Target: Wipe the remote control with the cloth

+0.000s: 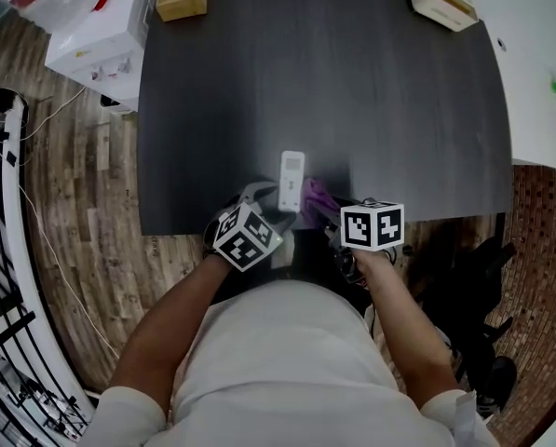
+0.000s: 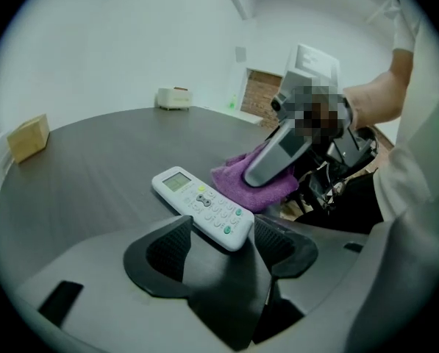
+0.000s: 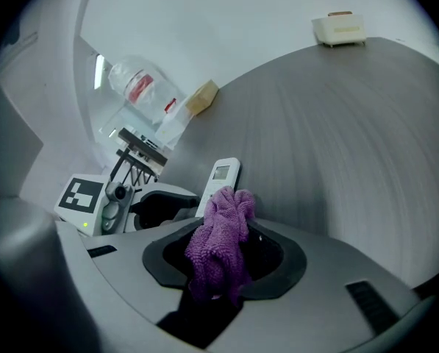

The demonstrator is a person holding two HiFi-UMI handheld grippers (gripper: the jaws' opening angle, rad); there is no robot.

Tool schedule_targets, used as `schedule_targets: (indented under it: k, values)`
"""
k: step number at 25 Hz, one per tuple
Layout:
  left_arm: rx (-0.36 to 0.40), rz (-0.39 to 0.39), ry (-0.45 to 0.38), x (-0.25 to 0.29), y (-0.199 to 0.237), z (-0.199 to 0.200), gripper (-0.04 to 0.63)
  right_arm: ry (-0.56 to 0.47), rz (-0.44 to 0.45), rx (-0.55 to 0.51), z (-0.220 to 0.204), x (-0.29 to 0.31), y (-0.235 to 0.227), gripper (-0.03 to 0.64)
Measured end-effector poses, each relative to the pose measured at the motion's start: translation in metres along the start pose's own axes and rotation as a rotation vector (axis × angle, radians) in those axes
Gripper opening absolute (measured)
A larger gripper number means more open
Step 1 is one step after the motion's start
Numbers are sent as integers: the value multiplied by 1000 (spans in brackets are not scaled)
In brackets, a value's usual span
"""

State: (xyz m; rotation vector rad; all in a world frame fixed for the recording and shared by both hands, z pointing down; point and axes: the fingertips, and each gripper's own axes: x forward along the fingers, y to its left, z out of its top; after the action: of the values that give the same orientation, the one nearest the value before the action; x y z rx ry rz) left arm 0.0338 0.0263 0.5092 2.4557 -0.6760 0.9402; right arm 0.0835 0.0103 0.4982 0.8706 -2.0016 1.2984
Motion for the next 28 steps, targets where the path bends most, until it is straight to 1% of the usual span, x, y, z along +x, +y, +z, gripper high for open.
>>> schedule_targets:
  k: [1, 2, 4, 5, 7, 8, 10, 12, 13, 15, 22, 24, 26, 28]
  values:
    - [26, 5, -4, -2, 0, 2, 262, 1, 11, 2, 1, -1, 0, 129]
    - [69, 12, -7, -4, -1, 4, 262, 0, 16, 2, 3, -3, -1, 129]
    - [208, 33, -4, -7, -4, 8, 262, -7, -6, -33, 13, -9, -6, 129]
    - [286, 40, 4, -7, -6, 9, 262, -9, -32, -79, 21, -12, -8, 129]
    - [422, 52, 37, -5, -8, 8, 262, -5, -91, -223, 38, -14, -7, 129]
    - [473, 58, 56, -2, -8, 7, 262, 2, -118, -311, 47, -13, -4, 129]
    - [544, 66, 79, 2, -9, 5, 262, 29, -170, -502, 58, -6, 1, 129]
    - [589, 71, 93, 6, -9, 4, 262, 68, -231, -691, 64, 2, 6, 129]
    - [600, 71, 97, 8, -9, 3, 261, 86, -261, -775, 66, 5, 8, 129]
    - [595, 67, 97, 9, -9, 4, 261, 109, -311, -917, 72, 10, 12, 129]
    - [581, 44, 111, 9, -8, 4, 244, 166, -440, -1335, 97, 37, 33, 129]
    - [576, 43, 117, 9, -9, 4, 244, 208, -459, -1433, 91, 49, 36, 129]
    - [559, 44, 119, 11, -10, 4, 244, 235, -472, -1506, 83, 54, 38, 129]
    - [538, 46, 118, 11, -9, 4, 244, 254, -461, -1517, 77, 54, 41, 129]
